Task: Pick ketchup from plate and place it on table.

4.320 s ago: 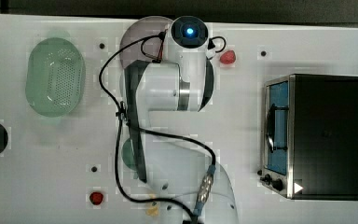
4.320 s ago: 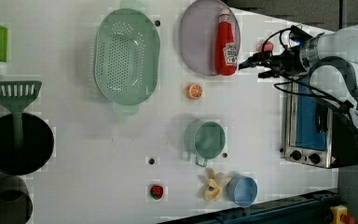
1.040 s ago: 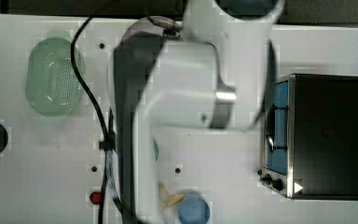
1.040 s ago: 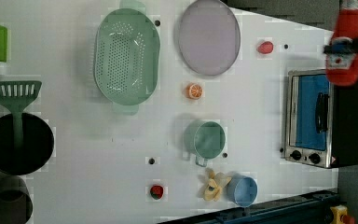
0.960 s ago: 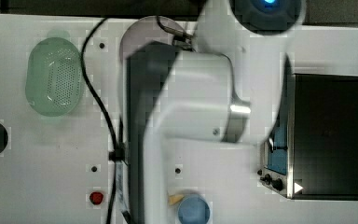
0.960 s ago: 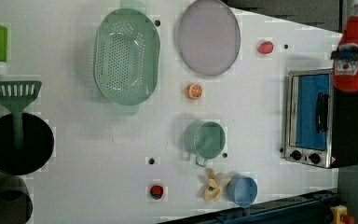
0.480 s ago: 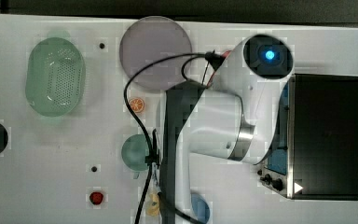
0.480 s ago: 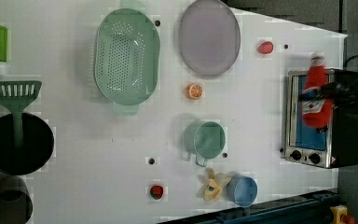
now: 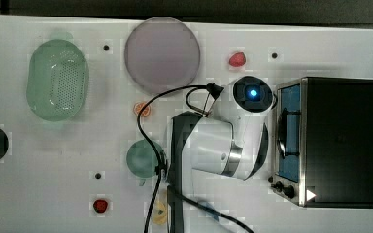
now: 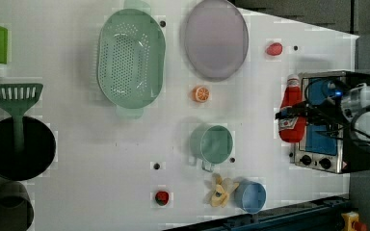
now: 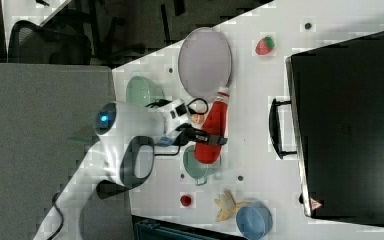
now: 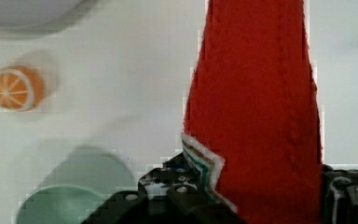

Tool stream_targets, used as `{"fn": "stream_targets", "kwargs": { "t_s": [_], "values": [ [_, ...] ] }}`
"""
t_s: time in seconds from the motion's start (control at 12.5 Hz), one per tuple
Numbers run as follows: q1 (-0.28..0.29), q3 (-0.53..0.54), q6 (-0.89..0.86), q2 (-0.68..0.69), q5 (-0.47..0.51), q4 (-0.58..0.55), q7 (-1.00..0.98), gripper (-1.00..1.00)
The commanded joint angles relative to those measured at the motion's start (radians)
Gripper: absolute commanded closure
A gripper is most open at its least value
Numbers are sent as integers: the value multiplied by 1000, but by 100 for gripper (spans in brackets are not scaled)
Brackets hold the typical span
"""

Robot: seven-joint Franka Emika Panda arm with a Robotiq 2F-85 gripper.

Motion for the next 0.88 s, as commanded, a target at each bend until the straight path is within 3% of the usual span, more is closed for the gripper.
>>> {"fn": "stream_targets", "kwargs": {
  "t_s": [0.08,0.56,0.8,0.88],
  "values": [
    [14,15,99,38,-3,-28,42,-19],
    [16,17,205,127,-3,-33,42,-25],
    [17,27,213,101,-3,-17,42,-89],
    [18,28,192,84,-3,-9,42,-100]
  ]
}}
